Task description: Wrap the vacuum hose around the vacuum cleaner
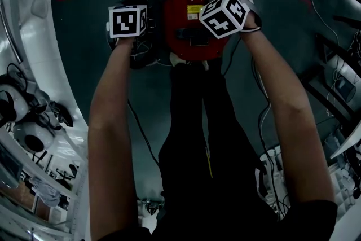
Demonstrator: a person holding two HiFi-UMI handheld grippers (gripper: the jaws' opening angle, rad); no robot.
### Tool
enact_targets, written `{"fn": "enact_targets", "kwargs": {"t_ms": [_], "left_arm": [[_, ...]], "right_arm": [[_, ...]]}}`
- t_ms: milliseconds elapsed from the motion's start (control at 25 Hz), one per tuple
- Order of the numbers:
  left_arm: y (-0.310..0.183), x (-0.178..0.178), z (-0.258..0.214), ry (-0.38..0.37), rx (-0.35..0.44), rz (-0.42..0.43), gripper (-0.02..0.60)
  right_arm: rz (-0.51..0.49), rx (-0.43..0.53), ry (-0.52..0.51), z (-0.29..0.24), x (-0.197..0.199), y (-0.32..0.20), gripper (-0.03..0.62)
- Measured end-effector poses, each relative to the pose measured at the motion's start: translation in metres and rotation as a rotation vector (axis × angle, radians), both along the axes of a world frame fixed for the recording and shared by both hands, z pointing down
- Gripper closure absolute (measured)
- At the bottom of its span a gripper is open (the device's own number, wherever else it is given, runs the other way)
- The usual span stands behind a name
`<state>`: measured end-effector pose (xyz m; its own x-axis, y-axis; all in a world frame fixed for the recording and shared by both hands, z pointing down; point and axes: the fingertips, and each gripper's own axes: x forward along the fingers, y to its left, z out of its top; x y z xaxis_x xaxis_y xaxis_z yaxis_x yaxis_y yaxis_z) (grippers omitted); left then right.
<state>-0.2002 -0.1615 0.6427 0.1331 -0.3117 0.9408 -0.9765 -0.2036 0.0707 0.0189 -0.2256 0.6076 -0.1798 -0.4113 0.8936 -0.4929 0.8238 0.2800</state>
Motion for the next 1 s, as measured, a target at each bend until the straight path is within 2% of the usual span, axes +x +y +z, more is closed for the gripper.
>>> {"fn": "enact_targets", "kwargs": {"t_ms": [280,480,600,840,1000], "left_arm": [[-0.006,0.029,-0.003,0.038,0.018,0.083,0.387],[-0.004,0.047,-0.015,0.125,0.030,0.109,0.394],[-0.001,0.055,-0.026,0.141,0.035,0.127,0.397],[0.004,0.069,-0.048,0.190,0.047,0.077,0.403],[0.006,0.079,-0.061,0.282,0.054,-0.008,0.409]], "right_arm": [[0.030,0.022,-0.081,-0.013,-0.010,-0.001,0.465],[0.071,0.011,-0.120,-0.020,-0.008,0.002,0.465],[0.099,0.007,-0.146,-0.026,-0.007,0.004,0.467],[0.100,-0.005,-0.163,-0.029,-0.011,0.017,0.468],[0.109,-0.016,-0.172,-0.028,-0.008,0.022,0.468]]}}
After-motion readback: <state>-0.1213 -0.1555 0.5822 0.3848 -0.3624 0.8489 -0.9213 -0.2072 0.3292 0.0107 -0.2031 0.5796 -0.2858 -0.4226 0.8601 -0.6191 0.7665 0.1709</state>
